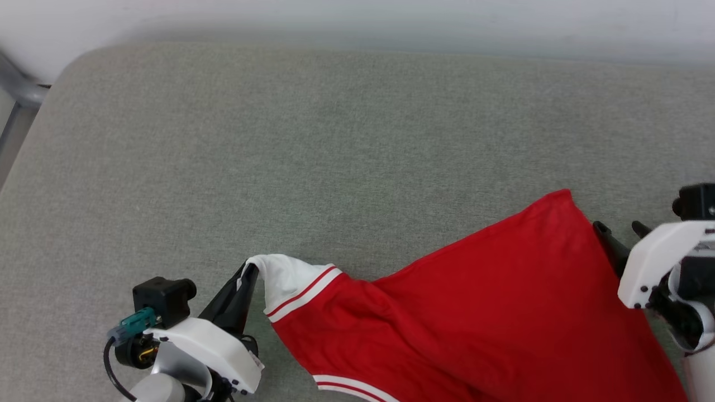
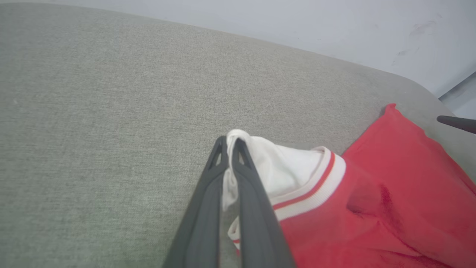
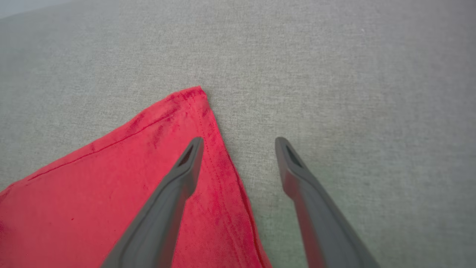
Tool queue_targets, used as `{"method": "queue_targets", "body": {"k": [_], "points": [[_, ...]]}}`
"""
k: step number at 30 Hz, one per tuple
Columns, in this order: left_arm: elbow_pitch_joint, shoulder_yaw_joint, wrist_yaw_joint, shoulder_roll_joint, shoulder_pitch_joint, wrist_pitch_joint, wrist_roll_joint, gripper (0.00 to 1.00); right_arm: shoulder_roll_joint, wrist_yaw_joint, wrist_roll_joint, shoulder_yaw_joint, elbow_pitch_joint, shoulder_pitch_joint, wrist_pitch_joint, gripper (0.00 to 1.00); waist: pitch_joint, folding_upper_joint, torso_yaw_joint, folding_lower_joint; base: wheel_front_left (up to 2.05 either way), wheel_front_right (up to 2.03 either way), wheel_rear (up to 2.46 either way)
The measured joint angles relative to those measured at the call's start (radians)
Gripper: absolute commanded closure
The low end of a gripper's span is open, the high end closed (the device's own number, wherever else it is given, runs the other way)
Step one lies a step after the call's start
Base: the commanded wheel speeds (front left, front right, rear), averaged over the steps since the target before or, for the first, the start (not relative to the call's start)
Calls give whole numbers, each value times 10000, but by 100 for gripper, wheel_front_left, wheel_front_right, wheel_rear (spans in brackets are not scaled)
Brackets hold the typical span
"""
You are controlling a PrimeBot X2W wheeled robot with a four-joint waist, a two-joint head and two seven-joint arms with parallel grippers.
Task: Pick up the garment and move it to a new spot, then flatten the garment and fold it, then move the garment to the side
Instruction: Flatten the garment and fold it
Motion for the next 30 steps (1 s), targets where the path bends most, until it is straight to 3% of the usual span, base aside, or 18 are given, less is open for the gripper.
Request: {"method": "queue_targets", "body": {"k": [1,2,6,15,17,22,30], "points": [[0,0,0,0,0,0,0,100,0,0,0,0,0,0,0,0,0,0,0,0,0,0,0],[96,-48,-90,-109,-162,-29,12,100,-326,0,226,447,44,-498,989,0,178,0,152,0,0,0,0],[245,-102,-245,-217,-476,-113,86,100,-805,0,502,1162,2,-1379,2683,0,539,0,412,0,0,0,0],[552,-153,-464,-483,-927,-288,111,100,-1120,-4,907,1871,594,-1969,4245,0,1151,0,830,-1,0,0,0],[784,-151,-545,-569,-950,-384,79,100,-1241,-6,1116,1910,748,-2033,4999,100,1285,0,949,-1,0,0,0],[1018,-73,-581,-648,-949,-518,-12,100,-1091,-2,1244,1818,796,-2008,4982,100,1146,0,930,-1,0,0,0],[1227,807,-339,-466,-1347,-744,-169,100,-798,2,506,1283,871,-2271,3315,100,443,0,692,-1,0,0,0]]}}
